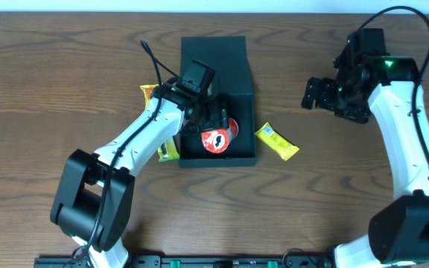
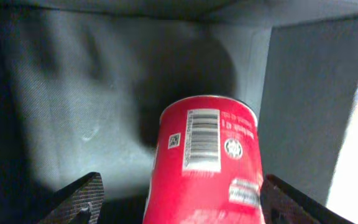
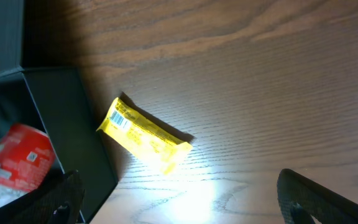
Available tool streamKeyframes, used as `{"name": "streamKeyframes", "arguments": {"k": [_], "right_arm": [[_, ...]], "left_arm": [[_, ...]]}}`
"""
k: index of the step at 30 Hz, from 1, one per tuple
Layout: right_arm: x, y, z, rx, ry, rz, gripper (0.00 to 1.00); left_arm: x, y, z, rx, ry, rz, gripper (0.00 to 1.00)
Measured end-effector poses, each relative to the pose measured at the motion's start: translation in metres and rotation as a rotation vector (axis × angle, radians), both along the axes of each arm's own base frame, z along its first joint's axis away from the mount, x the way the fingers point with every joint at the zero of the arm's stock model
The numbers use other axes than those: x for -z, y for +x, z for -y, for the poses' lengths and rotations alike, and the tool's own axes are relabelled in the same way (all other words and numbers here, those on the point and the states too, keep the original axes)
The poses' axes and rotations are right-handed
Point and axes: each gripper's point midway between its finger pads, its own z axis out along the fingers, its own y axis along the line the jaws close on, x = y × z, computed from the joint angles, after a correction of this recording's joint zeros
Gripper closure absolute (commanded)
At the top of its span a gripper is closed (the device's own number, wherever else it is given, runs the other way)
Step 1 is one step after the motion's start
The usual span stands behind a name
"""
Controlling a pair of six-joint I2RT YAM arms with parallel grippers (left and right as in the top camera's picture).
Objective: Pack container
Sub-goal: 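Lower the can into the box and open the left gripper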
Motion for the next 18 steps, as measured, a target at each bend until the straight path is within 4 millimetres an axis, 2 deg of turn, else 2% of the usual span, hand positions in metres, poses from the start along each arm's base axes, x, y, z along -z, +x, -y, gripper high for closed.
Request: {"name": "streamKeyframes", "arguments": {"k": [5, 10, 12, 15, 18], "right_arm": [[0.000, 0.000, 0.000, 0.000, 0.000, 0.000, 0.01], [0.000, 0.000, 0.000, 0.000, 0.000, 0.000, 0.01], [0.000, 0.000, 0.000, 0.000, 0.000, 0.000, 0.01], [0.000, 0.000, 0.000, 0.000, 0.000, 0.000, 0.01], [0.000, 0.000, 0.000, 0.000, 0.000, 0.000, 0.01]], "left_arm": [[0.004, -0.005, -0.009, 0.054, 0.053, 0.001, 0.17], [0.004, 0.002, -0.021, 0.041, 0.053, 0.005, 0.17], [0.002, 0.006, -0.026, 0.031, 0.032, 0.002, 0.14], [-0.011, 0.018, -0.029, 0.012, -0.009, 0.014, 0.14], [-0.037, 0.032, -0.028, 0.005, -0.046, 0.067, 0.21]]}}
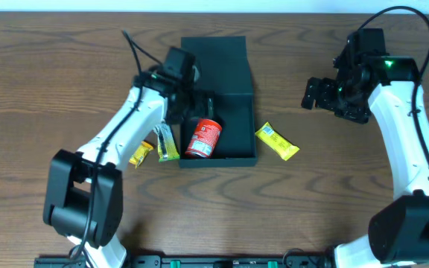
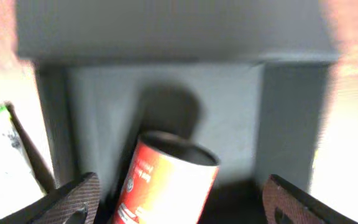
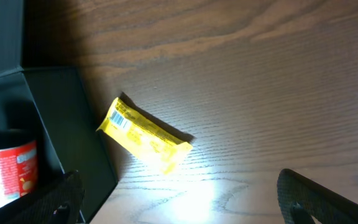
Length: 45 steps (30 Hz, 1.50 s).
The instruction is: Pack container
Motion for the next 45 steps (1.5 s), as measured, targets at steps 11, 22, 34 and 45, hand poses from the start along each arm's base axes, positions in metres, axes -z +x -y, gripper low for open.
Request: {"name": "streamKeyframes", "arguments": {"k": [11, 22, 34, 45], "right_arm": [[0.002, -0.010, -0.012, -0.070, 0.004, -0.033, 0.37], [0.002, -0.036, -0.101, -0.343, 0.009, -0.054, 0.98], [-0.009, -0.055, -0.224, -0.535, 0.042, 0.121, 0.98], [0.041, -0.061, -0.286, -0.468, 0.023, 0.102, 0.99]], "left_arm": [[-0.068, -0.021, -0.021, 0.190, 0.137, 0.174, 0.94], [-0.097, -0.039, -0.074, 0.166, 0.445, 0.260, 0.93], [-0.178, -0.099, -0.138, 0.038, 0.579, 0.426, 0.05], [-0.176, -0.120, -0.150, 0.053, 0.613, 0.376, 0.04]]}}
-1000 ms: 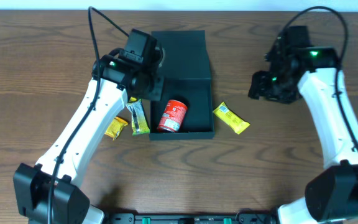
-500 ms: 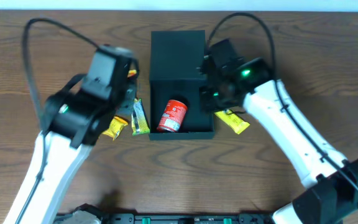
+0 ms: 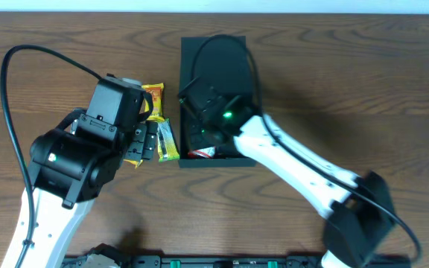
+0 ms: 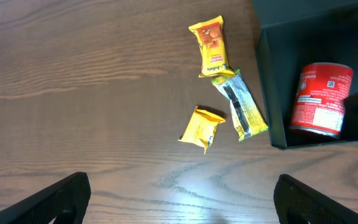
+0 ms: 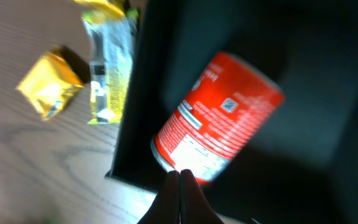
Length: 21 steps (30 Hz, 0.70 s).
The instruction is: Pack container
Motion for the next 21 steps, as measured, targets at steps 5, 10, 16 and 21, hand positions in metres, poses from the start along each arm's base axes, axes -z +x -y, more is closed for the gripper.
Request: {"name": "streamKeyframes", "arguments": {"k": [5, 10, 16, 21], "right_arm": [[0.037, -0.004, -0.012, 0.043, -0.022, -0.070, 0.99], [0.045, -0.007, -0.017, 0.051, -0.014, -0.093, 0.99], [0.048, -0.008, -0.015, 0.052, -0.034, -0.095, 0.99], [0.047, 0.000, -0.018, 0.062, -0.024, -0.061, 0.98]], "left_arm": [[-0.001, -0.001, 0.000, 0.000, 0.000, 0.001, 0.05], [0.000, -0.001, 0.000, 0.000, 0.000, 0.000, 0.05], [-0.001, -0.001, 0.000, 0.000, 0.000, 0.001, 0.05], [-0.001, -0.001, 0.000, 0.000, 0.000, 0.001, 0.05]]}}
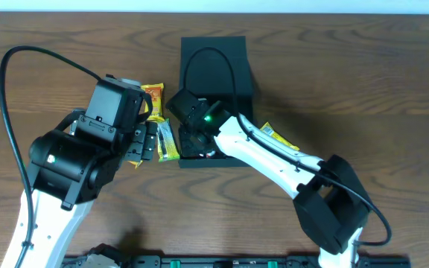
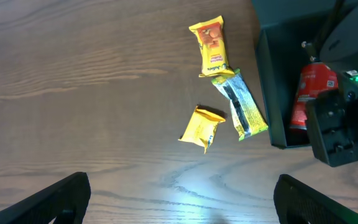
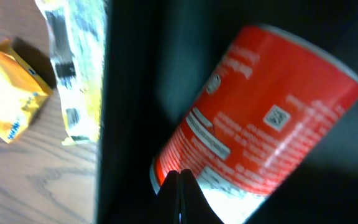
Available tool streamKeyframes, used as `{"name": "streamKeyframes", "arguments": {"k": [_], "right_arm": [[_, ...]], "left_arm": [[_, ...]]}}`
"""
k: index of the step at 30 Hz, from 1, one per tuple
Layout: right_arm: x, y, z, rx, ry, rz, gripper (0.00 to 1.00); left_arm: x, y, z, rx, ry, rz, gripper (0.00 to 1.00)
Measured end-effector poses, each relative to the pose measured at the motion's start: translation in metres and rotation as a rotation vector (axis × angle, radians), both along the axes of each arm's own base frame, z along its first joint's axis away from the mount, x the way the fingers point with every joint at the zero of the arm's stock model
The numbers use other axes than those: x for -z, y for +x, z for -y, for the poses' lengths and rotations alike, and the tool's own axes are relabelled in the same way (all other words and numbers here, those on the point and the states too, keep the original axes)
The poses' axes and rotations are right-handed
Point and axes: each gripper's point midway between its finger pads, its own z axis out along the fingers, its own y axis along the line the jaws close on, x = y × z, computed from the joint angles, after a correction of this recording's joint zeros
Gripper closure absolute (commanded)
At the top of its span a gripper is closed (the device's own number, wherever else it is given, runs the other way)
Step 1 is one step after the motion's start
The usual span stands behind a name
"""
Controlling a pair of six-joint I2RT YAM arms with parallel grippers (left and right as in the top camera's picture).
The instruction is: Pack container
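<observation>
A red can (image 3: 260,112) lies on its side in the front of the black box (image 1: 222,59). My right gripper (image 3: 179,186) is shut, its tips down in the box against the can's lower rim, holding nothing. In the overhead view the right gripper (image 1: 194,138) sits at the box's front left corner. The left wrist view shows the can (image 2: 312,93) beside the right arm's wrist (image 2: 344,124). My left gripper (image 2: 182,211) hangs open high above the table left of the box.
Left of the box lie an orange-yellow packet (image 2: 211,46), a green-yellow bar (image 2: 241,106) and a small yellow packet (image 2: 202,127). Another yellow bar (image 1: 285,145) lies right of the box, partly under the right arm.
My right gripper, still shut, is closer to the can and lower in the box. The left arm and the snacks on the table have not moved.
First my left gripper was open round the red can inside the box, the right arm parked far right. Then the left had drawn back, the can lying in the box. Later the left hung high and the right was shut in the box, now at the can.
</observation>
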Motion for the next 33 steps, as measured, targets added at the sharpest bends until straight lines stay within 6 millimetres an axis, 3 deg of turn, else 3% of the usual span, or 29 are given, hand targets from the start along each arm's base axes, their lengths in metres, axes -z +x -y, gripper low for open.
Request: {"name": "streamKeyframes", "arguments": {"k": [7, 22, 29, 33], "right_arm": [[0.005, 0.006, -0.004, 0.012, 0.006, 0.018, 0.98], [0.009, 0.003, 0.028, 0.022, -0.153, 0.030, 0.99], [0.008, 0.001, 0.004, -0.003, -0.042, 0.000, 0.99], [0.017, -0.016, 0.006, -0.016, -0.047, -0.088, 0.99]], "left_arm": [[0.000, 0.000, 0.000, 0.000, 0.000, 0.001, 0.05], [0.000, 0.001, 0.000, 0.000, -0.001, 0.003, 0.04], [-0.003, 0.005, 0.002, 0.000, -0.010, 0.023, 0.04], [-0.003, 0.006, 0.002, 0.000, -0.012, 0.027, 0.05]]}}
